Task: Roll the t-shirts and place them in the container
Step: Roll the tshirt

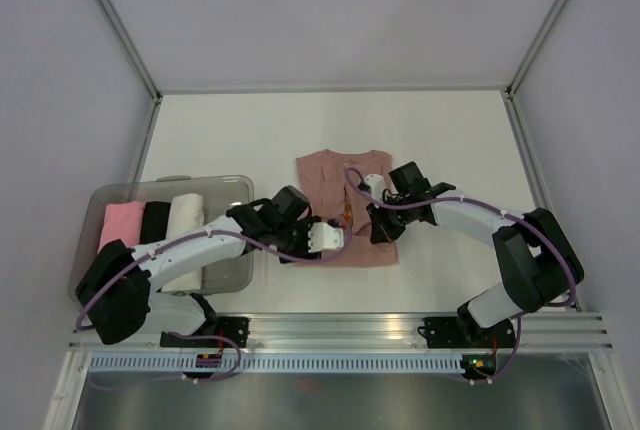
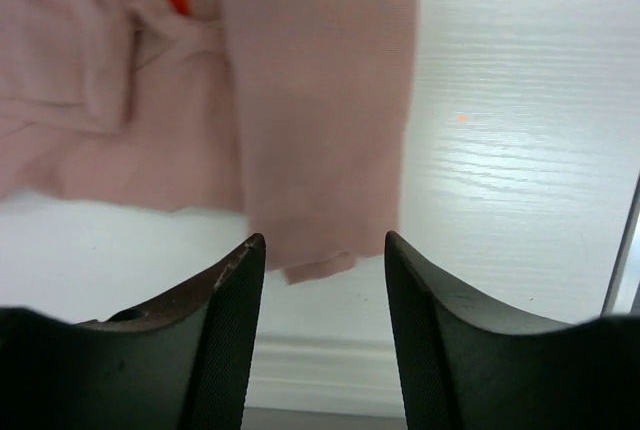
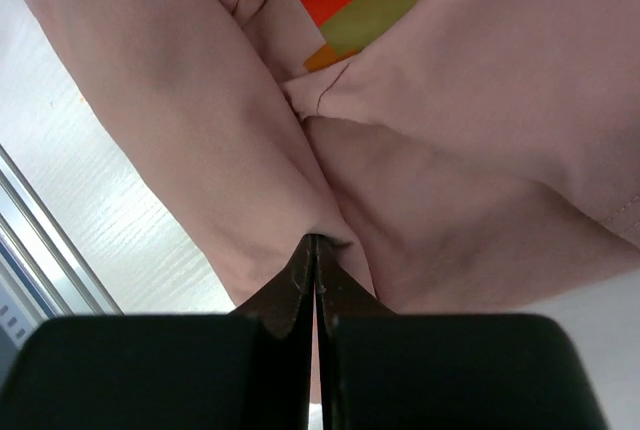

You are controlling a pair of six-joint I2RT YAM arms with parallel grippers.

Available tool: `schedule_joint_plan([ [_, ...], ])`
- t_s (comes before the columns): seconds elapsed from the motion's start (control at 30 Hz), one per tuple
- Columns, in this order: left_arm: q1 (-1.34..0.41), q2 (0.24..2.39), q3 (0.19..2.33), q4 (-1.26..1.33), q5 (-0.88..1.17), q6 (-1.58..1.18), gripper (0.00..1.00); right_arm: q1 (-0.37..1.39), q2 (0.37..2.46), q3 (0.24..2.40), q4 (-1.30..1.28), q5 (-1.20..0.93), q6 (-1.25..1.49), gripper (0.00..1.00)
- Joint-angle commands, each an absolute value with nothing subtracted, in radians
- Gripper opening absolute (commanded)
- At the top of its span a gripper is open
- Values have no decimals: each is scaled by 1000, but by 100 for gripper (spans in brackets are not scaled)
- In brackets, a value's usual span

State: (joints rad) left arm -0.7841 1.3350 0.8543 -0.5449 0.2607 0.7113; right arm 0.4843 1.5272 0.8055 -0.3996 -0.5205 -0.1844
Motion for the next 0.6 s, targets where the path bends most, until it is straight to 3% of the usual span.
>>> schedule_joint_plan([
  [0.0, -900, 1290, 764, -410, 124, 709, 58, 480, 1506, 808, -338, -540, -124, 0],
  [0.2, -959, 1360, 695, -321, 19, 699, 59, 480, 1496, 799, -342, -537, -135, 0],
  [0.57, -968, 1446, 669, -305, 37, 715, 59, 482, 1476, 798, -348, -534, -150, 0],
])
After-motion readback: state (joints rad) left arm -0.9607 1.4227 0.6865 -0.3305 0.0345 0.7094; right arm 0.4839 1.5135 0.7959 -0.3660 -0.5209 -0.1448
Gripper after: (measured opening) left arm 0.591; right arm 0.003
